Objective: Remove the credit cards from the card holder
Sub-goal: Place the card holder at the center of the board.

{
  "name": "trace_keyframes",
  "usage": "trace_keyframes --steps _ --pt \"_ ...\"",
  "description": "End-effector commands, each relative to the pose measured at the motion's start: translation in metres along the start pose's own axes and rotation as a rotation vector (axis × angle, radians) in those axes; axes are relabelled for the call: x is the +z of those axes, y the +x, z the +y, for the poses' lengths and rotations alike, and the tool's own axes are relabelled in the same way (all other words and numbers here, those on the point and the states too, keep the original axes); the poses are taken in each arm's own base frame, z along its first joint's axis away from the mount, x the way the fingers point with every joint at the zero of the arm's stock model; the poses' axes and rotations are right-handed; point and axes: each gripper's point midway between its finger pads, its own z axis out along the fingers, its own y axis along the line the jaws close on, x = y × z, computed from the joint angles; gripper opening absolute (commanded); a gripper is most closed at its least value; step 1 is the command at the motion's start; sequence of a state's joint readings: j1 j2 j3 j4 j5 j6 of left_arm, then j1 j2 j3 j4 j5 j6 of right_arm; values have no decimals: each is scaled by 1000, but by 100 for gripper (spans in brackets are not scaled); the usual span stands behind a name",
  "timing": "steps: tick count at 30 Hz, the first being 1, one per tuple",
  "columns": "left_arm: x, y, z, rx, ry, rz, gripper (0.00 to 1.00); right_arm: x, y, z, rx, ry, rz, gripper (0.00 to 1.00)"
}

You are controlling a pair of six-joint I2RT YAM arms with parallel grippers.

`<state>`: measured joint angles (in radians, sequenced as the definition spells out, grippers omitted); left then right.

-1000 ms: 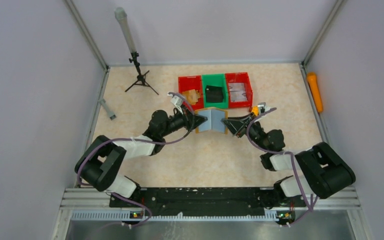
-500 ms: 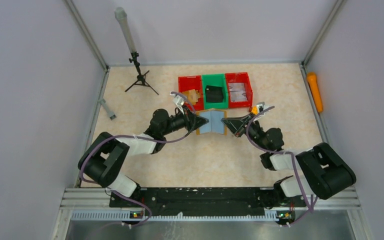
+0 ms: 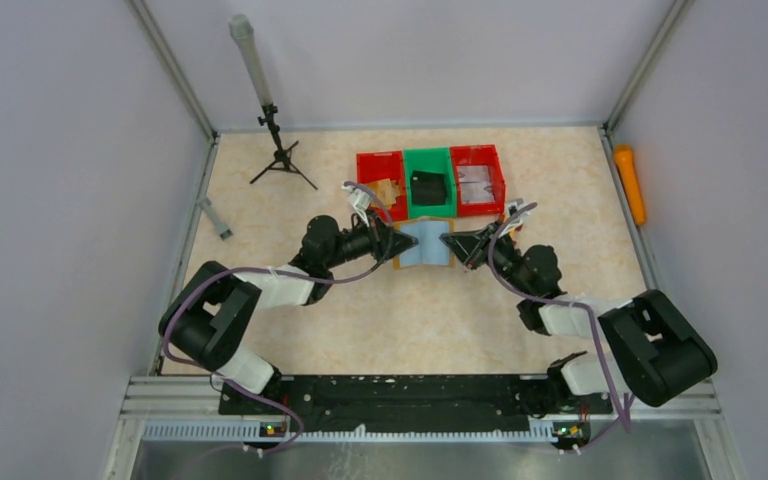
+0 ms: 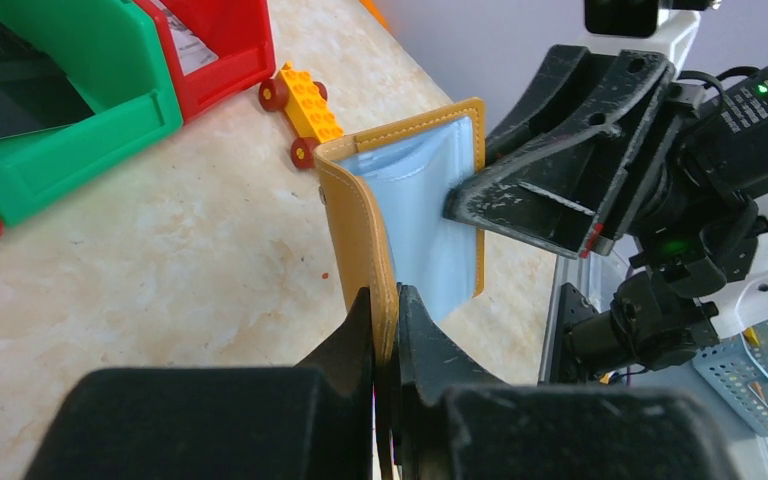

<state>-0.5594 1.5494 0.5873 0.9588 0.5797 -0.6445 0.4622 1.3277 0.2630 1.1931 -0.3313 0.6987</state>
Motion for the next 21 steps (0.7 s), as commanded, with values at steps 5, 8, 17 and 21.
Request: trace_keyframes --steps 5,8,17,21 --pt "1 -22 -29 79 103 -48 0 12 -3 1 -47 10 27 21" --pt "0 -22 -30 80 103 -51 0 13 -1 1 -45 4 39 22" --pt "6 -14 7 73 -91 -10 39 14 4 19 -40 -83 51 10" --pt "13 -6 8 89 -106 27 56 15 4 19 -28 -80 46 6"
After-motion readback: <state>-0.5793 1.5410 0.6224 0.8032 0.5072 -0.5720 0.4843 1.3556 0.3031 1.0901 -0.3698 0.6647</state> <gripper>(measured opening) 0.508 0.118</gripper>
